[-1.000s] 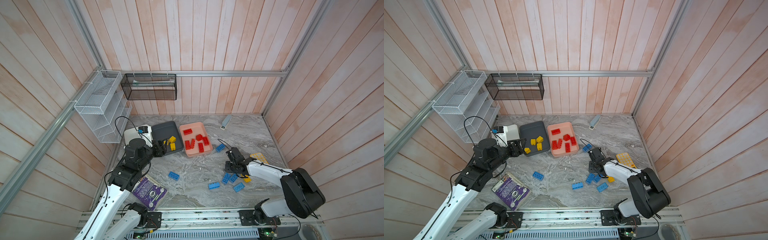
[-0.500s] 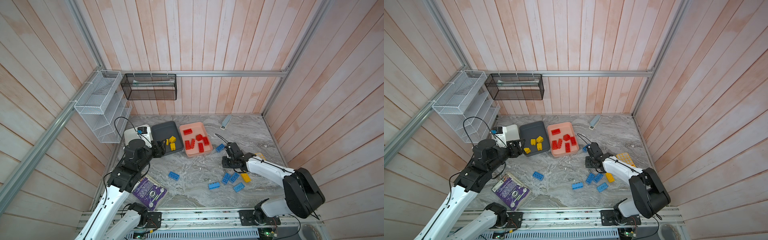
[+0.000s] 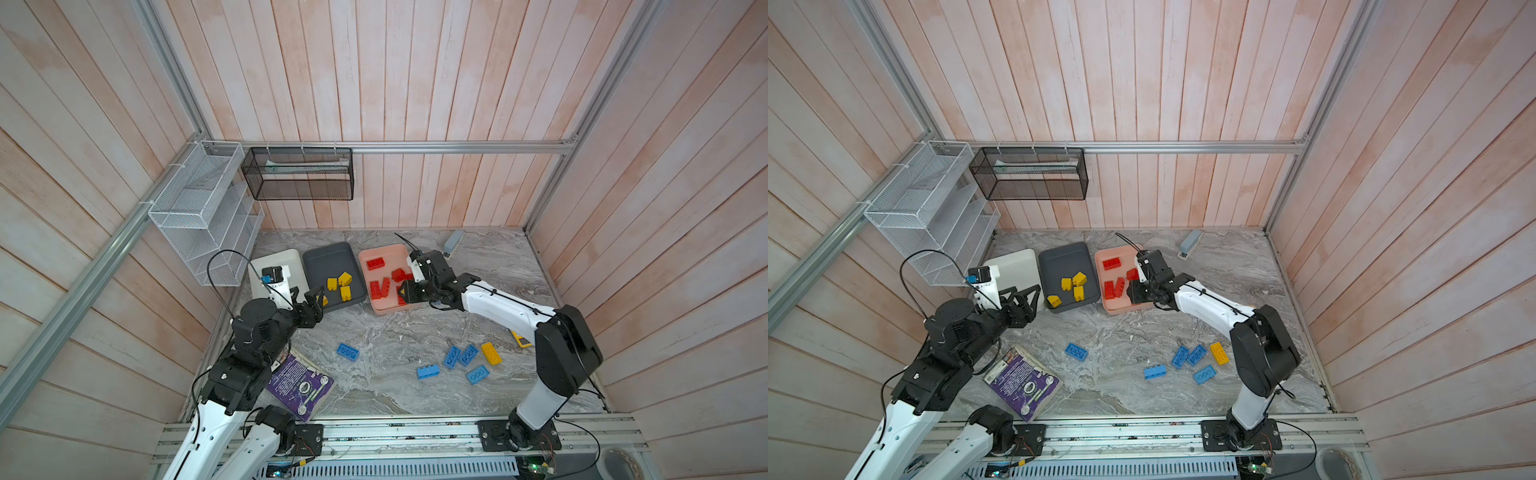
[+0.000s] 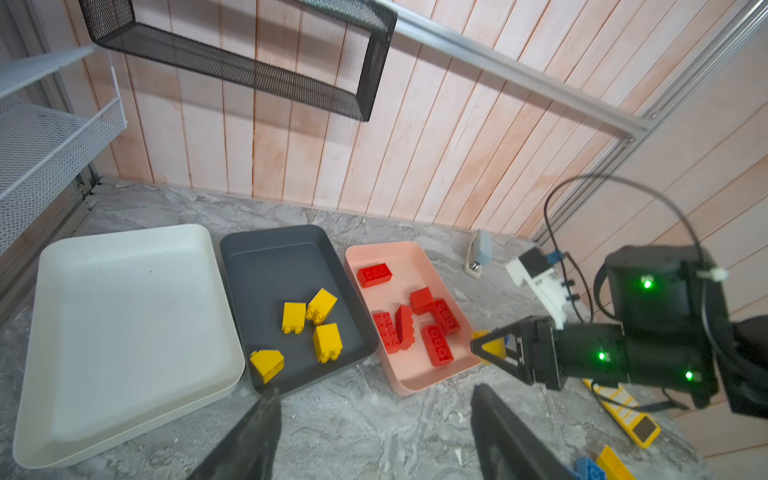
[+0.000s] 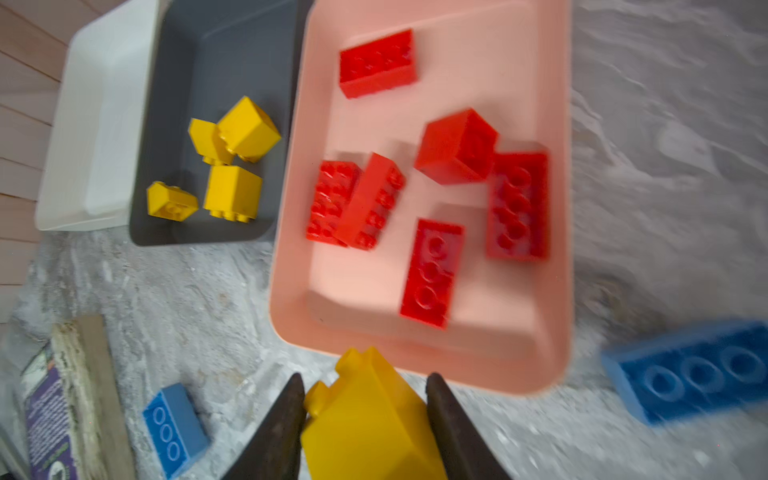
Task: Sort the legos into containers by color
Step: 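Carry the yellow brick into the gray tray and open the right gripper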
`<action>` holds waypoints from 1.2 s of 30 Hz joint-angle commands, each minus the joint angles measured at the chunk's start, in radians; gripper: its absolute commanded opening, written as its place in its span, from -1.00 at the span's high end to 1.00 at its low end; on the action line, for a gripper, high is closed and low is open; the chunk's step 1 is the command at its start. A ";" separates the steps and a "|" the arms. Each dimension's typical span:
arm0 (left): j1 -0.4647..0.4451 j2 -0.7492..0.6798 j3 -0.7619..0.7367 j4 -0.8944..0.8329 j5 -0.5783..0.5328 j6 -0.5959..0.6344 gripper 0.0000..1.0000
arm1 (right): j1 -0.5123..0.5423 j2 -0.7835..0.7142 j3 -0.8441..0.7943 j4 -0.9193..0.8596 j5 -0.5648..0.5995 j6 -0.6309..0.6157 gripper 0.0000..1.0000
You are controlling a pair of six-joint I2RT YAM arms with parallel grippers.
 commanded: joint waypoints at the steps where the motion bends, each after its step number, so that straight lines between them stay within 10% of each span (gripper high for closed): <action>1: 0.002 -0.007 -0.019 -0.037 -0.007 0.035 -0.48 | 0.034 0.089 0.120 0.012 -0.050 -0.018 0.18; 22: 0.002 0.017 -0.090 -0.007 0.083 0.020 -0.48 | 0.128 0.698 0.877 -0.111 -0.162 -0.046 0.14; 36: 0.001 0.029 -0.090 0.001 0.137 0.044 -0.47 | 0.127 0.671 0.883 -0.095 -0.165 -0.052 -0.36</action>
